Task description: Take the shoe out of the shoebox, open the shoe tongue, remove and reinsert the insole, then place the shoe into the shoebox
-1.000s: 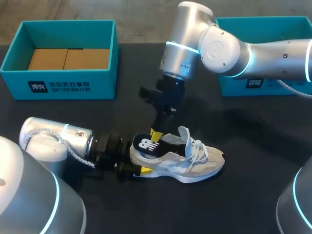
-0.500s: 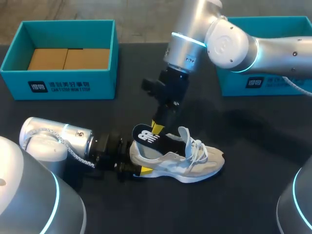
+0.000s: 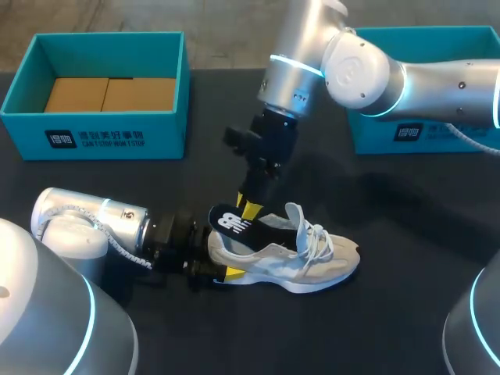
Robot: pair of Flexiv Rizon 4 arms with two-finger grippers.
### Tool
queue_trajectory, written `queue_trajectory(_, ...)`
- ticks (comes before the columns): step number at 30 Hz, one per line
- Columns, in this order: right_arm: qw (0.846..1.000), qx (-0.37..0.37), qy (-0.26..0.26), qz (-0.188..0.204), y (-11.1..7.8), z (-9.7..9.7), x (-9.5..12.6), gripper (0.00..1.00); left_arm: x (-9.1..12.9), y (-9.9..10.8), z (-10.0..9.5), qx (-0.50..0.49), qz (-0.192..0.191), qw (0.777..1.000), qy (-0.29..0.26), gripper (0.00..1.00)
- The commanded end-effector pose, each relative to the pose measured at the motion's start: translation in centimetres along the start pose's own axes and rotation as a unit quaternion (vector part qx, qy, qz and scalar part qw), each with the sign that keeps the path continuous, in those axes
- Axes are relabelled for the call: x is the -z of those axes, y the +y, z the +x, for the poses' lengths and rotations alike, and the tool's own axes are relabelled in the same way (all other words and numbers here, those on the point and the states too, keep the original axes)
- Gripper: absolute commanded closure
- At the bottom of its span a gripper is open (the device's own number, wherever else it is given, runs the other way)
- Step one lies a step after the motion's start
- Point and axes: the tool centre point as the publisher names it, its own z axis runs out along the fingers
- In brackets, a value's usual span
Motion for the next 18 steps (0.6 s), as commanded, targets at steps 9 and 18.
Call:
queue_trajectory(9,0.999,-0.02,0.032,-0.01,-0.8,-0.1,-1.6,0.71,-0.1,0.3,-0.1,0.0,0.0,1.0,0.0,1.0)
queue_trajectory(18,0.998,-0.038,0.038,-0.012,-0.8,1.0,-2.2,0.74,-0.1,0.3,-0.1,0.0,0.0,1.0,0.0,1.0)
